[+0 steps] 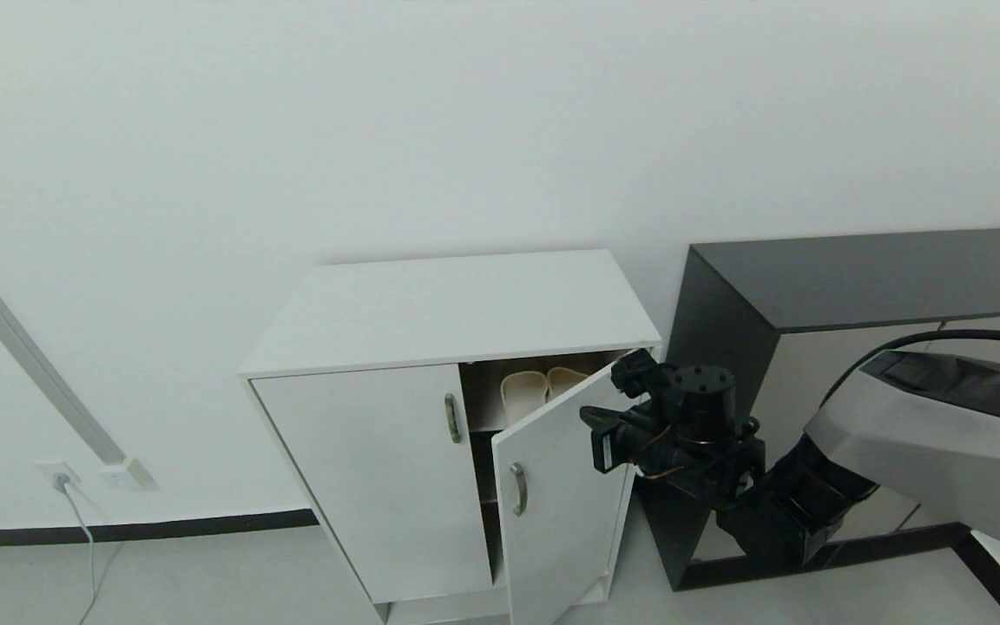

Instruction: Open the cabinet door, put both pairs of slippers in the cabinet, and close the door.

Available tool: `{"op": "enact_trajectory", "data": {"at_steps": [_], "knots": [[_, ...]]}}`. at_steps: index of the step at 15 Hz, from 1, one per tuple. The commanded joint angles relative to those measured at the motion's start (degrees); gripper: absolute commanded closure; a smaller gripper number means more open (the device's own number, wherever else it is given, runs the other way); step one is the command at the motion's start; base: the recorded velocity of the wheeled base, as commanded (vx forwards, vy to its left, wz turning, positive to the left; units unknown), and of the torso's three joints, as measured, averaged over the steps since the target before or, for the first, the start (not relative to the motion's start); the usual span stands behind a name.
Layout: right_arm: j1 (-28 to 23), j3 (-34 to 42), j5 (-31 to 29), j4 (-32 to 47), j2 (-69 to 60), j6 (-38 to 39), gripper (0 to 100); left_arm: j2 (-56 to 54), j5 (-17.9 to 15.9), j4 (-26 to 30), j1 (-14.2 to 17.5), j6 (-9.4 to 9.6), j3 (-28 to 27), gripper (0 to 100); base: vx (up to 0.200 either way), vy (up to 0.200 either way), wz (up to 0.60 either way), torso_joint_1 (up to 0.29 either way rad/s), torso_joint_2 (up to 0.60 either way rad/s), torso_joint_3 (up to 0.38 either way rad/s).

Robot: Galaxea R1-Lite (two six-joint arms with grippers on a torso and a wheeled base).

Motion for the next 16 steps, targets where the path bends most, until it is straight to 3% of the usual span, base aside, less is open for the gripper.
{"op": "enact_trajectory", "data": {"at_steps": [1,11,16], "knots": [[-0.4,-1.8,0.0,0.5,1.1,0.0,100,0.1,0.0,0.0,0.0,-0.13,0.0,100,0.0,0.0,0.0,0.0,0.0,0.0],[-1.3,-16.7,-0.8,11.6,5.4,0.0,100,0.1,0.0,0.0,0.0,-0.04,0.0,100,0.0,0.0,0.0,0.0,0.0,0.0],[-1.6,-19.9,-0.8,14.3,6.0,0.0,100,0.1,0.0,0.0,0.0,-0.13,0.0,100,0.0,0.0,0.0,0.0,0.0,0.0]]}}
